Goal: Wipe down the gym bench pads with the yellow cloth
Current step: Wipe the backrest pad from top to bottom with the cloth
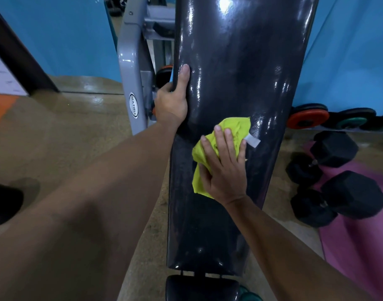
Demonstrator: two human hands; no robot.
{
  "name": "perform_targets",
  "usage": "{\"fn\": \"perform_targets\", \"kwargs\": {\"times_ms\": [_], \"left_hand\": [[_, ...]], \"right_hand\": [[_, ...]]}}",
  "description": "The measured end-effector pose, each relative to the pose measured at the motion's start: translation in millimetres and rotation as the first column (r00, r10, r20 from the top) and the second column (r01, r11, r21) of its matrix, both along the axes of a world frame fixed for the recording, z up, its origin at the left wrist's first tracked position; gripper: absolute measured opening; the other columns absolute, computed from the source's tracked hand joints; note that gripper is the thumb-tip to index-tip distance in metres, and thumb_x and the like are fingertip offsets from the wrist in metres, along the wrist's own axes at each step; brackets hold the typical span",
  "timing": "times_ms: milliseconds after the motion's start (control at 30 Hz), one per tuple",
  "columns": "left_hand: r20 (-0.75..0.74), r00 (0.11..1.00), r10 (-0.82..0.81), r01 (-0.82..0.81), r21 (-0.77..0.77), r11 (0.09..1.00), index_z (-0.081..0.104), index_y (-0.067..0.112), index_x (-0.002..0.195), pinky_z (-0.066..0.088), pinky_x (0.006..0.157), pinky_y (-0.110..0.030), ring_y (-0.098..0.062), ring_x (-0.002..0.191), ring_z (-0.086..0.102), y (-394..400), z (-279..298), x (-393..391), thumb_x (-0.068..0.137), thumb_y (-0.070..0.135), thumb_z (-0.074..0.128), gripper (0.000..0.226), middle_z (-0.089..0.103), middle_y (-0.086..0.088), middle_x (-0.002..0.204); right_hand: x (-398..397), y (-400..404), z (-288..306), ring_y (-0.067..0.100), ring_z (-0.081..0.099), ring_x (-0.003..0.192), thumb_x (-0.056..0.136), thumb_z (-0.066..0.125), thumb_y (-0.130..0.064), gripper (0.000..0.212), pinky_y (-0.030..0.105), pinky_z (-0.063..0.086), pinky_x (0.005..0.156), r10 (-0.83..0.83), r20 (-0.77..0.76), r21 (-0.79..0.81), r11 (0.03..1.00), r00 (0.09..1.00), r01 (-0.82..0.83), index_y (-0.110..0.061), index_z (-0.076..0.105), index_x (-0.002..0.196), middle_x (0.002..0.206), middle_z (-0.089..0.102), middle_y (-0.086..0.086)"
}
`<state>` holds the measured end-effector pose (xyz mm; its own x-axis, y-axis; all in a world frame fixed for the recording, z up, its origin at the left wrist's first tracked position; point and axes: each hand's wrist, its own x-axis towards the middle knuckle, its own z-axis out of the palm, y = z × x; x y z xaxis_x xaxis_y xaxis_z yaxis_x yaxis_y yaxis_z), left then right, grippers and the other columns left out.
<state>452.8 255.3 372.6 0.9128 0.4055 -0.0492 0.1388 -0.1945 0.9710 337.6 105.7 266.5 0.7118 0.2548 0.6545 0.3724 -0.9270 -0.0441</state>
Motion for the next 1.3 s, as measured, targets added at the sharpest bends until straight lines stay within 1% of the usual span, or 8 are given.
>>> {"fn": "perform_targets", "kwargs": {"times_ms": [133, 300, 500, 667, 867, 933, 1100, 1300], "left_hand": [[-0.002, 1.0, -0.003, 0.003, -0.015, 1.0, 0.073, 0.028, 0.076, 0.048, 0.102, -0.039, -0.01, 0.093, 0.067, -0.5, 0.0, -0.2, 0.073, 0.088, 0.048, 0.065, 0.074, 0.013, 0.087], [-0.009, 1.0, -0.011, 0.011, -0.005, 1.0, 0.073, 0.026, 0.076, 0.046, 0.103, -0.039, -0.008, 0.092, 0.066, 0.1, 1.9, -0.5, 0.074, 0.088, 0.048, 0.067, 0.073, 0.013, 0.085], [0.004, 1.0, -0.025, 0.025, -0.022, 0.999, 0.072, 0.028, 0.076, 0.046, 0.105, -0.037, -0.006, 0.093, 0.065, -0.3, 1.2, -0.2, 0.082, 0.081, 0.051, 0.057, 0.073, 0.015, 0.085], [0.0, 1.0, -0.029, 0.029, -0.016, 0.999, 0.076, 0.027, 0.081, 0.048, 0.103, -0.037, -0.008, 0.093, 0.067, 0.6, 3.8, -2.0, 0.07, 0.091, 0.046, 0.071, 0.075, 0.013, 0.088], [0.006, 0.999, -0.035, 0.035, -0.026, 0.999, 0.077, 0.028, 0.085, 0.047, 0.103, -0.036, -0.007, 0.095, 0.067, -0.3, 4.2, -5.6, 0.062, 0.094, 0.044, 0.078, 0.075, 0.013, 0.09], [0.002, 0.999, -0.033, 0.033, -0.021, 0.999, 0.076, 0.028, 0.086, 0.046, 0.104, -0.037, -0.009, 0.097, 0.066, -0.5, 5.8, -4.3, 0.061, 0.094, 0.043, 0.079, 0.075, 0.013, 0.091], [-0.005, 0.999, -0.036, 0.036, -0.017, 0.999, 0.075, 0.028, 0.083, 0.048, 0.102, -0.036, -0.008, 0.094, 0.066, 2.0, 2.6, -1.9, 0.074, 0.088, 0.048, 0.066, 0.074, 0.012, 0.091], [0.01, 0.999, -0.044, 0.044, -0.023, 0.999, 0.073, 0.026, 0.078, 0.049, 0.099, -0.034, -0.008, 0.091, 0.066, 1.4, -1.1, -0.5, 0.081, 0.082, 0.05, 0.061, 0.074, 0.011, 0.086]], "right_hand": [[4.7, 31.4, 6.8, 0.036, 0.019, 0.156, 0.092, 0.059, -0.032, 0.065, 0.062, 0.006, 0.125, -0.039, -0.03, 0.111, 0.993, 0.999, 0.042, -0.018, 0.045, 0.154, 0.166, 0.018, 0.013], [1.4, 26.9, -0.7, 0.034, 0.023, 0.155, 0.095, 0.063, -0.032, 0.058, 0.061, 0.011, 0.125, 0.088, -0.001, 0.001, 0.996, 0.996, -0.088, -0.017, 0.051, 0.15, 0.164, 0.031, 0.016], [7.7, 43.5, 9.7, 0.037, 0.023, 0.155, 0.093, 0.06, -0.031, 0.062, 0.062, 0.008, 0.124, -0.005, -0.021, 0.116, 0.993, 1.0, 0.008, -0.017, 0.048, 0.152, 0.165, 0.028, 0.017], [-7.5, 27.2, -9.6, 0.033, 0.025, 0.155, 0.095, 0.063, -0.031, 0.059, 0.06, 0.015, 0.124, 0.12, -0.032, -0.046, 0.992, 0.992, -0.121, -0.018, 0.05, 0.151, 0.165, 0.031, 0.014], [-1.5, 45.4, -1.0, 0.035, 0.024, 0.155, 0.095, 0.059, -0.031, 0.055, 0.062, 0.01, 0.125, 0.004, -0.002, 0.054, 0.999, 1.0, -0.004, -0.018, 0.053, 0.148, 0.164, 0.03, 0.014], [-4.7, 56.3, -3.3, 0.035, 0.024, 0.155, 0.092, 0.06, -0.028, 0.055, 0.062, 0.009, 0.125, 0.037, -0.021, 0.008, 0.999, 0.999, -0.037, -0.018, 0.055, 0.146, 0.165, 0.03, 0.014], [-6.7, 41.0, -11.8, 0.03, 0.029, 0.153, 0.089, 0.062, -0.028, 0.051, 0.057, 0.011, 0.126, 0.145, -0.009, -0.076, 0.986, 0.989, -0.146, -0.02, 0.061, 0.139, 0.163, 0.036, 0.01], [-11.2, 65.5, -13.0, 0.031, 0.021, 0.155, 0.088, 0.061, -0.028, 0.052, 0.062, 0.008, 0.124, 0.024, -0.022, 0.014, 1.0, 0.999, -0.024, -0.02, 0.06, 0.139, 0.165, 0.029, 0.012]]}}
